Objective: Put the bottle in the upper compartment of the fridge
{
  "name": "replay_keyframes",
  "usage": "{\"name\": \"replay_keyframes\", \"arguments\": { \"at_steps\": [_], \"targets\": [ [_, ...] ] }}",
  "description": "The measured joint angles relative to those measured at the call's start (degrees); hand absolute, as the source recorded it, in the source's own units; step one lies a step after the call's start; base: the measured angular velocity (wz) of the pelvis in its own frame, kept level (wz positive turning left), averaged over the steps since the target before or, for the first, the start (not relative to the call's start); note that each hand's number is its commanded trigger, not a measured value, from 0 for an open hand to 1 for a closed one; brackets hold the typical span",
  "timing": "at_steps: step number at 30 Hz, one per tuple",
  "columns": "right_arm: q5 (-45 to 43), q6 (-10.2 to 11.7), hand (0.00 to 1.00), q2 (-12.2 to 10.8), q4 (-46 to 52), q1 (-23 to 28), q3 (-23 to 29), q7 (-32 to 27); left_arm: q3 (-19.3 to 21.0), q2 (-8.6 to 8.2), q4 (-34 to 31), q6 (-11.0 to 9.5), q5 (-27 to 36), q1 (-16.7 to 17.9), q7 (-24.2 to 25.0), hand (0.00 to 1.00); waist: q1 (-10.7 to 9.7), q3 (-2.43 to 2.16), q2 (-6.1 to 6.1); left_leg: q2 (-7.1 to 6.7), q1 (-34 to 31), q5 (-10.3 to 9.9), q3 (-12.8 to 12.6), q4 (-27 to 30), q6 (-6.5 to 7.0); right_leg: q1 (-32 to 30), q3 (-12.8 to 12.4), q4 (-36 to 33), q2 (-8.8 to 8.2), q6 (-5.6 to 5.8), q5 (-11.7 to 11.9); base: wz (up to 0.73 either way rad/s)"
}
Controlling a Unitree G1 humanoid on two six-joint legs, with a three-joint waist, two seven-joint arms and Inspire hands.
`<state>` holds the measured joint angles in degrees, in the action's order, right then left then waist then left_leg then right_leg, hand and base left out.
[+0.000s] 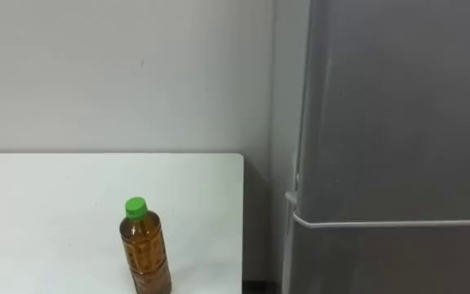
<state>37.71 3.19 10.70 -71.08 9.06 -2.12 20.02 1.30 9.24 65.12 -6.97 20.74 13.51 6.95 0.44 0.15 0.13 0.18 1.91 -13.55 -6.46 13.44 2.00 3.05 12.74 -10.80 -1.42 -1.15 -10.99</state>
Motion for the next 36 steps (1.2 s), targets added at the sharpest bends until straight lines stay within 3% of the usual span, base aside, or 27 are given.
{"name": "replay_keyframes", "arguments": {
  "at_steps": [7, 16, 23, 25, 31, 36],
  "targets": [
    [-0.04, 0.01, 0.00, -0.02, -0.24, 0.32, -0.55, -2.82, -0.07, 0.01, 0.27, -0.05, 0.01, 0.19, -2.57, 0.00, -0.05, 0.11, -0.48, 0.01, 0.42, 0.00, -0.63, -0.78, 0.00, 0.22, 0.06, 0.16, 0.04, 0.04, -0.02, 0.00],
    [-0.23, -0.82, 0.00, 0.01, -0.88, 1.15, 0.30, -3.92, 1.03, 0.06, 0.14, 1.18, 5.25, 0.76, -3.80, 0.00, -0.17, 0.29, 0.23, 0.03, 0.79, -0.02, -0.44, -0.82, 0.00, 0.73, 0.00, 0.32, 0.04, 0.08, -0.07, 0.00],
    [-3.58, -0.78, 0.00, 0.32, -1.99, 0.97, 2.46, -4.03, 9.34, 0.30, -1.45, 1.17, 9.15, 0.85, -8.08, 0.00, 0.15, 0.25, 0.59, 0.01, 1.09, -0.02, -0.40, -0.76, 0.00, 0.97, -0.06, 0.19, 0.03, 0.10, -0.09, 0.00],
    [-4.26, -0.79, 0.00, 0.37, -1.93, 1.14, 3.54, -4.10, 11.67, 0.37, -1.72, 1.18, 10.18, 0.47, -9.96, 0.00, 0.36, -0.01, 1.17, 0.00, 1.25, -0.02, -0.31, -0.84, 0.00, 1.16, -0.09, 0.29, 0.03, 0.10, -0.09, 0.00],
    [-7.37, -0.73, 0.00, 0.76, 0.54, 2.34, 6.36, -5.27, 17.36, 0.98, -11.55, 1.10, 11.40, 0.67, -16.72, 0.00, 1.88, 0.18, 2.62, -0.21, 2.78, -0.01, 0.53, -1.72, 0.02, 2.02, 0.00, 0.25, -0.01, 0.17, -0.15, -0.01],
    [-11.02, -0.68, 0.00, 0.79, 0.34, 1.24, 7.89, -6.18, 21.15, 1.20, -21.80, 0.15, 16.53, 0.38, -22.08, 0.00, 2.47, 0.25, 3.30, -0.31, 2.78, 0.00, 0.74, -1.80, 0.02, 1.92, -0.09, 0.03, -0.01, 0.15, -0.38, -0.02]
  ]
}}
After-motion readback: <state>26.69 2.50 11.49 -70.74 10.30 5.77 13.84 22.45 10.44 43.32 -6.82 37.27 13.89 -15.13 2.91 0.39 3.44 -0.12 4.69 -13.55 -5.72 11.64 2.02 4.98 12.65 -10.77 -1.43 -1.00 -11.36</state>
